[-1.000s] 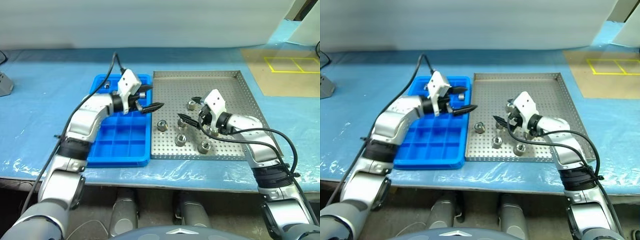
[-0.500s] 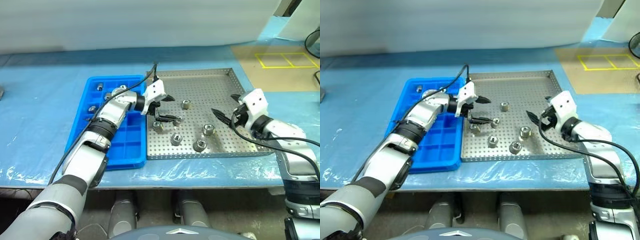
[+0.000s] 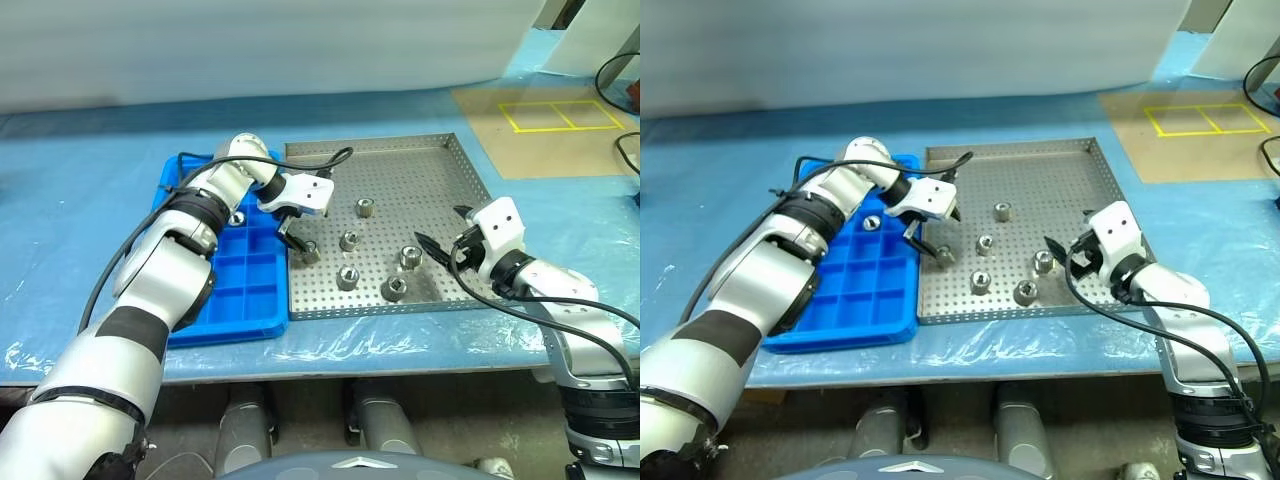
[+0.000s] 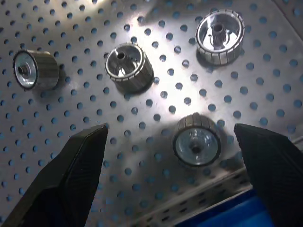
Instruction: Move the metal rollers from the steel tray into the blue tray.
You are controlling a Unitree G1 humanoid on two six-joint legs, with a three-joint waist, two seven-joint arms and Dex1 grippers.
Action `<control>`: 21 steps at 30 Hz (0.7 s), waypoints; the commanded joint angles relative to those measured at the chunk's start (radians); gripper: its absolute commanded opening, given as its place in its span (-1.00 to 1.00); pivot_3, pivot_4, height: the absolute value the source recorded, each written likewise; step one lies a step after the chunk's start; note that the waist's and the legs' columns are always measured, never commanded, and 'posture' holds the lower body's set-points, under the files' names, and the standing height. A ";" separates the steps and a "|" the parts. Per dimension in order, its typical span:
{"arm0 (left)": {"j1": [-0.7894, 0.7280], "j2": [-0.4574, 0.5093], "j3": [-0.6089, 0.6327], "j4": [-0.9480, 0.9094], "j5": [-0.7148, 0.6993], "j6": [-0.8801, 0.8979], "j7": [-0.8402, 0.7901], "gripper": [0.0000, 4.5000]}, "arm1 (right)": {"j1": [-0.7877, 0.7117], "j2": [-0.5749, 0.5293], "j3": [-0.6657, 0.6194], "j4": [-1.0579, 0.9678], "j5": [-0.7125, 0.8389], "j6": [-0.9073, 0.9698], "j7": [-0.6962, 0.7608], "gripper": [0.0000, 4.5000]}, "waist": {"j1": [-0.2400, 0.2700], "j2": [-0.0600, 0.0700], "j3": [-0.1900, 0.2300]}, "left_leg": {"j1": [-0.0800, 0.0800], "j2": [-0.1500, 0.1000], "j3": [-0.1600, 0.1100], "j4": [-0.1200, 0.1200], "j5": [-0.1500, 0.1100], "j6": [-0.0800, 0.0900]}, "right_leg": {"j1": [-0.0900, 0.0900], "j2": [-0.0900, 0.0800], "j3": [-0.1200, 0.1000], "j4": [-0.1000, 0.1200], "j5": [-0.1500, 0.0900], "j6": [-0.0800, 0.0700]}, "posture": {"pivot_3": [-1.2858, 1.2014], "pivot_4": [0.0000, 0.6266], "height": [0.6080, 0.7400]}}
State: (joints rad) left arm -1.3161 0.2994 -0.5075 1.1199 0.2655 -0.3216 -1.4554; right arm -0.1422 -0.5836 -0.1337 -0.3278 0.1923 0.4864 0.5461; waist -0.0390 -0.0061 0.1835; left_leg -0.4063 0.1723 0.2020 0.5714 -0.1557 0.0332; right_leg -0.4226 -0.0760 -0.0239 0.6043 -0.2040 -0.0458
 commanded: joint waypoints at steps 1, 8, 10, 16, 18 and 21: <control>-0.026 -0.024 -0.037 0.035 0.071 0.013 0.004 1.00 | -0.014 0.014 0.008 -0.026 -0.011 -0.024 -0.024 0.99 | 0.000 0.000 0.000 | 0.000 0.000 0.000 0.000 0.000 0.000 | 0.000 0.000 0.000 0.000 0.000 0.000 | -0.34 -0.52 1.00; 0.043 -0.038 -0.081 0.034 0.150 0.022 -0.010 1.00 | 0.005 0.031 0.025 -0.026 -0.034 -0.038 -0.051 0.99 | -0.006 0.000 0.000 | 0.001 0.001 0.000 0.000 0.000 0.000 | 0.000 0.000 0.000 0.000 0.000 0.000 | -0.35 -0.52 1.00; 0.053 -0.039 -0.080 0.028 0.157 0.026 -0.006 1.00 | 0.007 0.031 0.025 -0.024 -0.038 -0.041 -0.056 0.99 | -0.010 0.000 0.000 | 0.001 0.001 0.000 0.000 0.000 0.000 | 0.000 0.001 0.000 0.000 0.000 0.000 | -0.35 -0.52 1.00; 0.065 -0.048 -0.079 0.024 0.175 0.045 0.021 1.00 | 0.006 0.033 0.031 -0.019 -0.048 -0.045 -0.065 0.99 | -0.030 0.000 0.000 | 0.001 0.001 0.000 0.000 0.000 0.000 | 0.000 0.001 -0.001 0.000 0.000 0.000 | -0.35 -0.52 1.00; 0.076 -0.046 -0.083 0.018 0.183 0.043 0.029 1.00 | 0.005 0.035 0.033 -0.021 -0.050 -0.045 -0.068 0.99 | -0.031 0.000 0.000 | 0.001 0.001 0.000 0.000 0.000 0.000 | 0.000 0.001 -0.001 0.000 0.000 0.000 | -0.35 -0.52 1.00; 0.094 -0.035 -0.091 0.007 0.192 0.031 0.030 1.00 | 0.008 0.035 0.031 -0.018 -0.052 -0.048 -0.069 0.99 | -0.031 0.000 0.000 | 0.002 0.001 0.000 0.000 0.000 0.000 | 0.001 0.001 -0.001 0.000 0.000 0.000 | -0.35 -0.52 1.00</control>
State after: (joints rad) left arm -1.2483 0.2392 -0.5757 1.1235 0.4207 -0.2849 -1.4271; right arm -0.1354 -0.5483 -0.0950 -0.3269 0.1429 0.4587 0.4833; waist -0.0697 -0.0061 0.1835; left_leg -0.4045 0.1734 0.2018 0.5715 -0.1557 0.0332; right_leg -0.4215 -0.0753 -0.0247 0.6046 -0.2041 -0.0458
